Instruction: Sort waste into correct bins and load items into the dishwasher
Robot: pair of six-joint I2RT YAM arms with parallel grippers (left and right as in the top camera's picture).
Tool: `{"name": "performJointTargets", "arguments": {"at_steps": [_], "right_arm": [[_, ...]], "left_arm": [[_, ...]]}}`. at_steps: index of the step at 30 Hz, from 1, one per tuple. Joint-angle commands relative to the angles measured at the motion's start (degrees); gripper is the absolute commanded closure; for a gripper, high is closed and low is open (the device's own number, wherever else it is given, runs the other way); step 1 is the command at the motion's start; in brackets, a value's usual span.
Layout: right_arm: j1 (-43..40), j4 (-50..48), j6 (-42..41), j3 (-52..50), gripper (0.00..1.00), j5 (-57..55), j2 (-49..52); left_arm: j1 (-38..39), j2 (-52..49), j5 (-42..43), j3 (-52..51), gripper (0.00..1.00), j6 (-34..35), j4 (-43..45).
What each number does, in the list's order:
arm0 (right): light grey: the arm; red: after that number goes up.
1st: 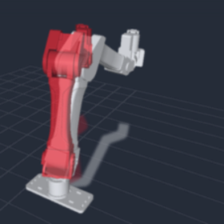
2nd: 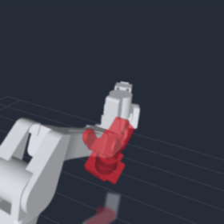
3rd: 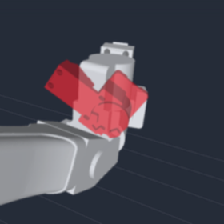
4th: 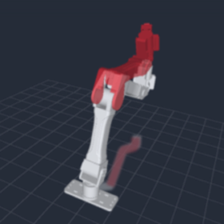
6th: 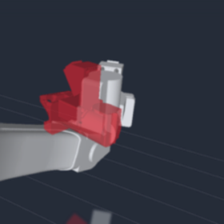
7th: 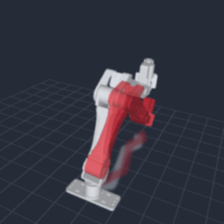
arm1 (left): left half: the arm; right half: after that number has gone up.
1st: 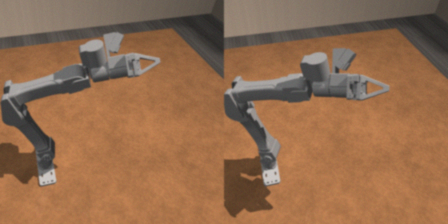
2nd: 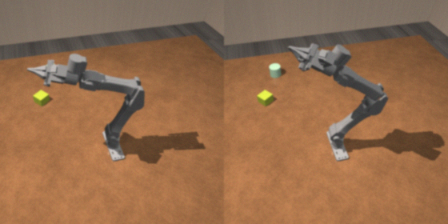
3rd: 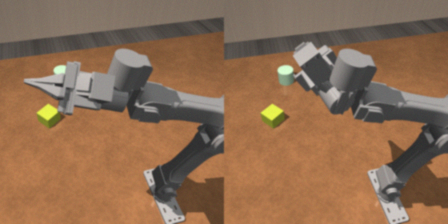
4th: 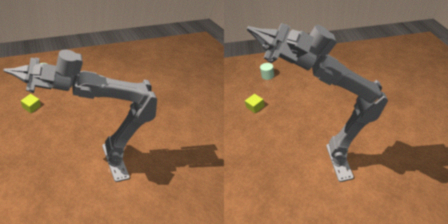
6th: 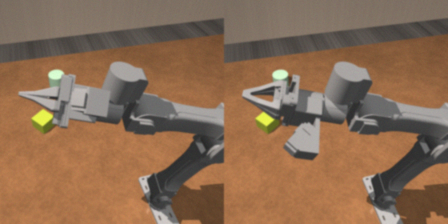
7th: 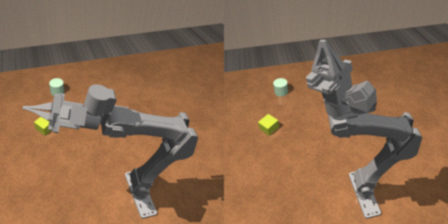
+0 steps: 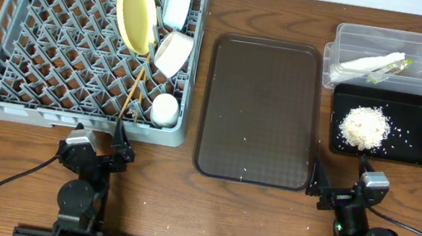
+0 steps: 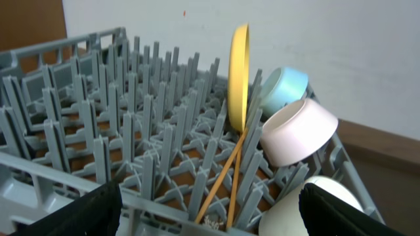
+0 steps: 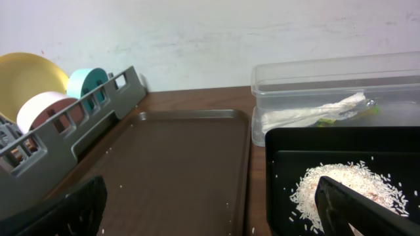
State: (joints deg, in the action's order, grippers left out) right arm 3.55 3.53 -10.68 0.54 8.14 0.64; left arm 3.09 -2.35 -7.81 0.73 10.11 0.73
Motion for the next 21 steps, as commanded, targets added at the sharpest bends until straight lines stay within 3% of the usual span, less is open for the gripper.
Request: {"name": "performJointTargets", "arguments": {"at_steps": [1,5,21], "right_arm": [[-0.1,0.0,-0.4,-0.2,0.01,0.3,-0.4],[-0.1,0.0,-0.4,-0.2,0.01,0.3,-0.4],[-0.1,0.0,-0.4,-0.2,0.01,0.3,-0.4]], "left_arm": [[-0.3,2.3,-0.3,-0.5,0.12,-0.7,-0.8],[-0.3,2.3,-0.2,-0.5,0.12,-1.2,-4.5],[-0.3,2.3,-0.1,-0.5,0.12,-1.2,-4.1]]}}
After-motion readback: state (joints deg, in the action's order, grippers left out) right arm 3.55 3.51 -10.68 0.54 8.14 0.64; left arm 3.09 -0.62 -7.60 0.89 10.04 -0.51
